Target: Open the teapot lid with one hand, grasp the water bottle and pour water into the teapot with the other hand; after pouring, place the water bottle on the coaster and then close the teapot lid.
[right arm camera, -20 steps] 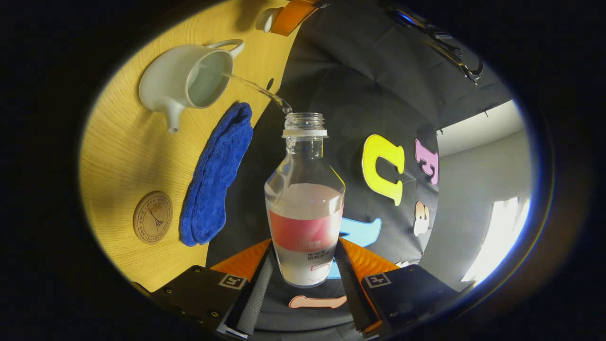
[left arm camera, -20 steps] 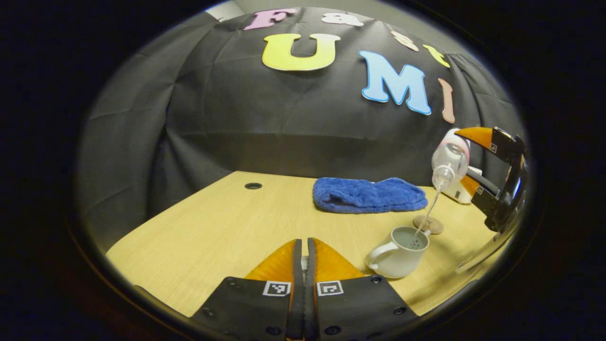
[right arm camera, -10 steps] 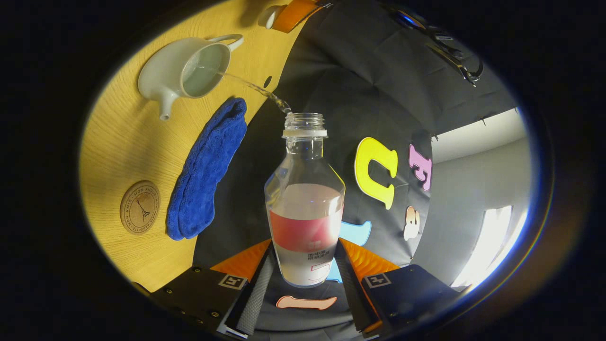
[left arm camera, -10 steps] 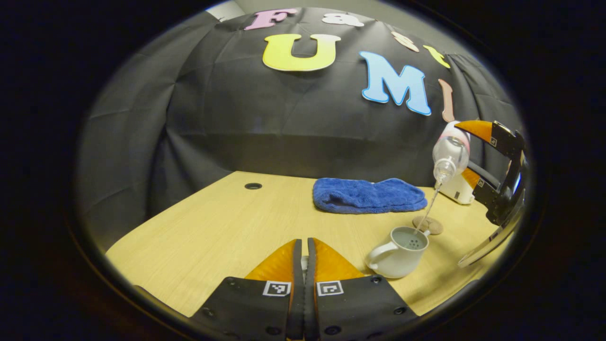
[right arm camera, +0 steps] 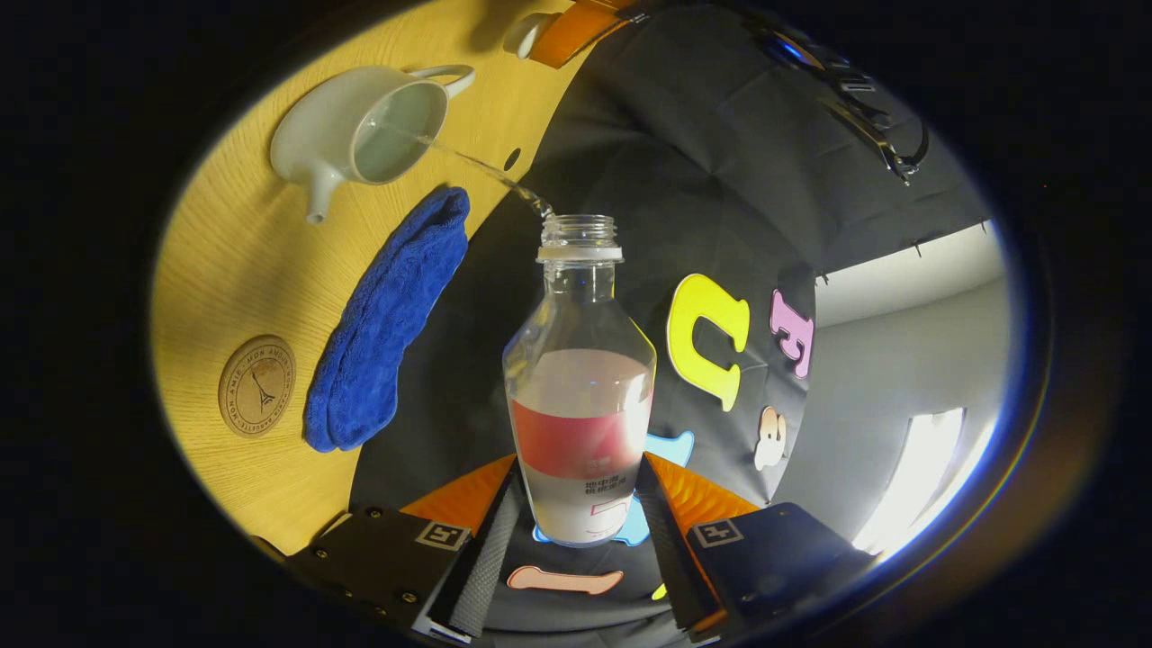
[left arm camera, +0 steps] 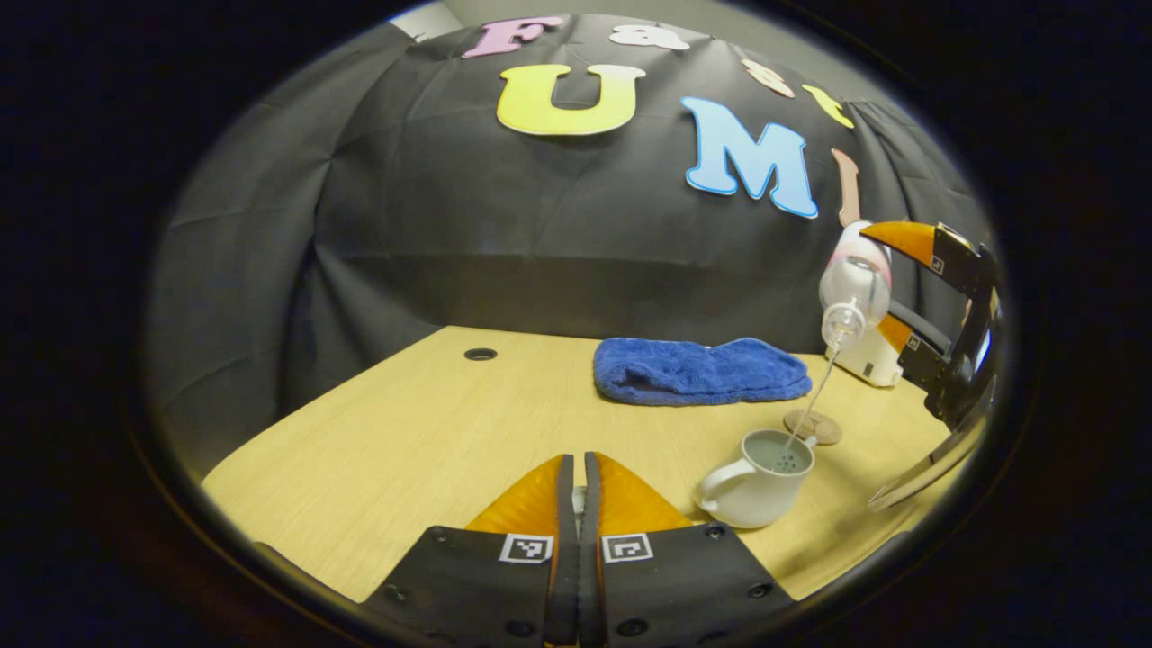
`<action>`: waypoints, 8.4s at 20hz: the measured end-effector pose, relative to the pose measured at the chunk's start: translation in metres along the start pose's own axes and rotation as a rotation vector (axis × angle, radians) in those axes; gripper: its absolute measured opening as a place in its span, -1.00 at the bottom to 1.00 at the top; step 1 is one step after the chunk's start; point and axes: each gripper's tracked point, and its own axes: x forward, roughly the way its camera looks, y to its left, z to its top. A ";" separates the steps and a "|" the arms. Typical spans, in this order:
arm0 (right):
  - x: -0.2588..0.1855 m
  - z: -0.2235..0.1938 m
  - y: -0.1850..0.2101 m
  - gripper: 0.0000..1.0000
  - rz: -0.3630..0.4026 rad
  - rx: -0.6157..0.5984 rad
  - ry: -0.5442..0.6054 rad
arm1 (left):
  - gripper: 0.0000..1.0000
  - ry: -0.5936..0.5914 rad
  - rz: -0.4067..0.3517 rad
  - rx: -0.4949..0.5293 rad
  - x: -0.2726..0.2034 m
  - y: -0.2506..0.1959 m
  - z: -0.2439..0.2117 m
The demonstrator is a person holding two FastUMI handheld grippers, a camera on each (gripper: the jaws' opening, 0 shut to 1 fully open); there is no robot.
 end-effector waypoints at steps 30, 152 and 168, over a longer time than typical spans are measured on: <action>0.000 0.041 0.008 0.48 -0.081 -0.243 -0.152 | -0.87 -0.006 -0.005 0.004 0.001 -0.001 -0.001; -0.133 -0.083 0.054 0.63 0.291 2.002 0.343 | -0.60 -0.124 -0.186 0.106 -0.053 -0.175 0.073; -0.232 -0.048 -0.001 0.63 0.259 1.995 0.306 | -0.60 -0.234 -0.182 0.093 -0.201 -0.181 0.082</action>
